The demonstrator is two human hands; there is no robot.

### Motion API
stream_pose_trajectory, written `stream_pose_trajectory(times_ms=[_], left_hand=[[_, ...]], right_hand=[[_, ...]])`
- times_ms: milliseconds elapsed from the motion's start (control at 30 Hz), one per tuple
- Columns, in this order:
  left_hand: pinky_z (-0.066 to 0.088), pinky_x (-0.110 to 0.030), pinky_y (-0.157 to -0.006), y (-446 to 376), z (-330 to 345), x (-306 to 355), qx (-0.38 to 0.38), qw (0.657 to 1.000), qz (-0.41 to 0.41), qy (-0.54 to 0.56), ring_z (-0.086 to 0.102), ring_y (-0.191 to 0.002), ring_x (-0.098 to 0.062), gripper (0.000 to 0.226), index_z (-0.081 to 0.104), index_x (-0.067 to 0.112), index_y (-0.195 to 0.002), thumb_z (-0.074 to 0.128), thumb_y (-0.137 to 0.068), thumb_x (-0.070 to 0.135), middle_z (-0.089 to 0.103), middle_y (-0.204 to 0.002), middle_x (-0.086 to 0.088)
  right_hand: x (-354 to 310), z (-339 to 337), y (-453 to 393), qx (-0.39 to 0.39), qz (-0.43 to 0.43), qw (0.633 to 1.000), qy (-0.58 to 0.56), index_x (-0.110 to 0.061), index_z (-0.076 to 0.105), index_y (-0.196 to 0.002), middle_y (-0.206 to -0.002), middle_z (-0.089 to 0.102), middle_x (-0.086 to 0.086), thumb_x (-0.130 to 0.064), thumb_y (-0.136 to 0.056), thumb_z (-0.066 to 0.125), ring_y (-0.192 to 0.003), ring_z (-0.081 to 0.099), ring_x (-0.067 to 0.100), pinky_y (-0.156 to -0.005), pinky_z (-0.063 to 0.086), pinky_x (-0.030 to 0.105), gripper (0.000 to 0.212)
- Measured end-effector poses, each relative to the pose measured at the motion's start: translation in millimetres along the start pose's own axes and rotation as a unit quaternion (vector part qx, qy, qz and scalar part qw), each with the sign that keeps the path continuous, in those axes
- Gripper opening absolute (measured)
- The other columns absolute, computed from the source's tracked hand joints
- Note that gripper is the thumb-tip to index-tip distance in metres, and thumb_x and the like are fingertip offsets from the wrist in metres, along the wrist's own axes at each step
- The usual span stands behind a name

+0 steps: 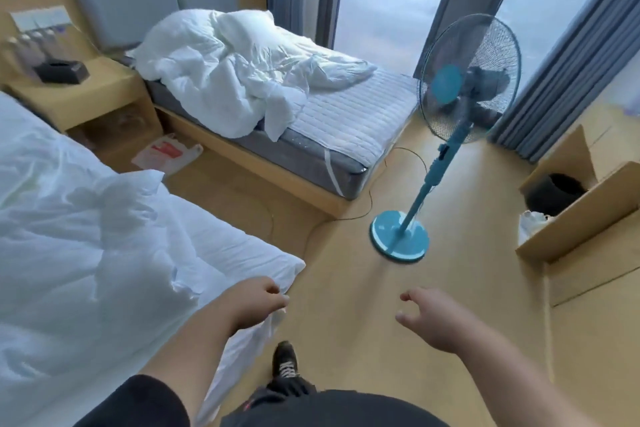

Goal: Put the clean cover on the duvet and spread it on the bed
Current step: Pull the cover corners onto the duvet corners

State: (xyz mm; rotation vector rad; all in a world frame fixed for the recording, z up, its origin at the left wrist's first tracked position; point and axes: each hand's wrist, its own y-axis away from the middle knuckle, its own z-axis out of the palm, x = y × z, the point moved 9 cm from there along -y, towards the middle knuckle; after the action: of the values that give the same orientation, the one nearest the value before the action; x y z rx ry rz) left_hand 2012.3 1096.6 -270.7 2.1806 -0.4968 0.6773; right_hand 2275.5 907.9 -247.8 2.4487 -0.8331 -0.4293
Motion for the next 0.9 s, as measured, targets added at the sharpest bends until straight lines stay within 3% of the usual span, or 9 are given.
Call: stream_pose_trajectory(times_ms=[67,133,267,433,533,633,733,833,900], left_hand=[[0.034,-0.031,-0.064,-50.3,-21.6,29.6,-0.018,1.0,0.007,0.001,0.044,-0.064,-0.014,0.025,0.047,0.024,-0.065,0.058,-0.078,0.042,0.049,-0.069,0.006],[0.043,-0.031,-0.068,-96.4,-46.6,60.9,-0.042,0.999,0.009,-0.012,0.055,-0.069,-0.014,0.022,0.054,0.027,-0.065,0.057,-0.075,0.046,0.057,-0.074,0.006],[0.053,-0.041,-0.095,-189.6,-108.6,122.6,-0.023,0.999,0.028,-0.032,0.066,-0.092,-0.016,0.029,0.071,0.022,-0.096,0.061,-0.087,0.047,0.072,-0.101,0.006],[0.045,-0.029,-0.098,-282.8,-154.6,147.5,-0.008,0.999,0.006,-0.035,0.059,-0.116,-0.012,0.045,0.065,0.023,-0.13,0.064,-0.092,0.046,0.066,-0.127,0.01],[0.043,-0.028,-0.097,-335.0,-176.8,146.6,0.002,0.999,-0.028,-0.03,0.058,-0.12,-0.013,0.047,0.062,0.02,-0.134,0.063,-0.094,0.044,0.064,-0.133,0.006],[0.045,-0.031,-0.1,-384.2,-202.5,146.0,0.024,0.997,-0.074,-0.005,0.057,-0.12,-0.015,0.044,0.063,0.022,-0.133,0.063,-0.094,0.044,0.063,-0.133,0.005],[0.046,-0.033,-0.101,-419.0,-238.5,149.0,0.063,0.989,-0.126,0.033,0.058,-0.117,-0.015,0.043,0.063,0.025,-0.131,0.063,-0.093,0.046,0.063,-0.131,0.004],[0.047,-0.037,-0.102,-434.8,-276.7,147.9,0.102,0.979,-0.167,0.065,0.058,-0.115,-0.015,0.043,0.062,0.027,-0.131,0.061,-0.093,0.048,0.063,-0.13,0.004],[0.048,-0.035,-0.099,-434.9,-297.8,139.2,0.127,0.968,-0.195,0.089,0.057,-0.115,-0.015,0.045,0.06,0.029,-0.133,0.059,-0.093,0.051,0.061,-0.131,0.006]], right_hand=[[-0.8,-27.1,-46.9,-0.008,0.006,1.0,-0.005,-0.025,0.047,-0.148,-0.149,0.047,-0.003,-0.053,-0.1,0.05,-0.135,0.048,0.018,-0.11,0.041,0.035,0.056],[-0.8,-57.8,-87.2,-0.015,0.015,1.0,-0.014,-0.023,0.045,-0.15,-0.151,0.045,-0.003,-0.05,-0.101,0.049,-0.136,0.048,0.018,-0.11,0.04,0.034,0.056],[-7.4,-114.3,-165.1,0.004,0.02,0.996,-0.086,-0.015,0.052,-0.145,-0.146,0.052,0.003,-0.042,-0.102,0.052,-0.129,0.053,0.02,-0.107,0.044,0.032,0.051],[-15.2,-153.6,-261.7,-0.019,-0.005,0.997,-0.071,-0.016,0.057,-0.138,-0.136,0.059,0.002,-0.046,-0.1,0.051,-0.121,0.057,0.02,-0.1,0.048,0.033,0.049],[-23.4,-180.0,-333.8,-0.047,-0.039,0.997,-0.041,-0.02,0.067,-0.099,-0.106,0.065,-0.001,-0.047,-0.097,0.047,-0.1,0.06,0.023,-0.081,0.051,0.036,0.033],[-39.3,-214.3,-418.9,-0.079,-0.087,0.993,0.01,-0.029,0.035,-0.066,-0.084,0.05,-0.005,-0.044,-0.097,0.045,-0.086,0.049,0.022,-0.066,0.039,0.034,0.035],[-72.6,-263.9,-496.7,-0.101,-0.147,0.982,0.063,-0.028,0.042,-0.069,-0.084,0.051,-0.007,-0.044,-0.098,0.046,-0.089,0.052,0.022,-0.06,0.034,0.026,0.033],[-125.7,-309.7,-551.4,-0.121,-0.222,0.959,0.129,-0.024,0.062,-0.095,-0.105,0.061,-0.001,-0.047,-0.1,0.045,-0.104,0.059,0.023,-0.074,0.04,0.03,0.029],[-165.3,-332.4,-575.9,-0.131,-0.25,0.947,0.155,-0.026,0.057,-0.083,-0.097,0.06,-0.003,-0.047,-0.097,0.047,-0.095,0.059,0.021,-0.075,0.043,0.031,0.027]])
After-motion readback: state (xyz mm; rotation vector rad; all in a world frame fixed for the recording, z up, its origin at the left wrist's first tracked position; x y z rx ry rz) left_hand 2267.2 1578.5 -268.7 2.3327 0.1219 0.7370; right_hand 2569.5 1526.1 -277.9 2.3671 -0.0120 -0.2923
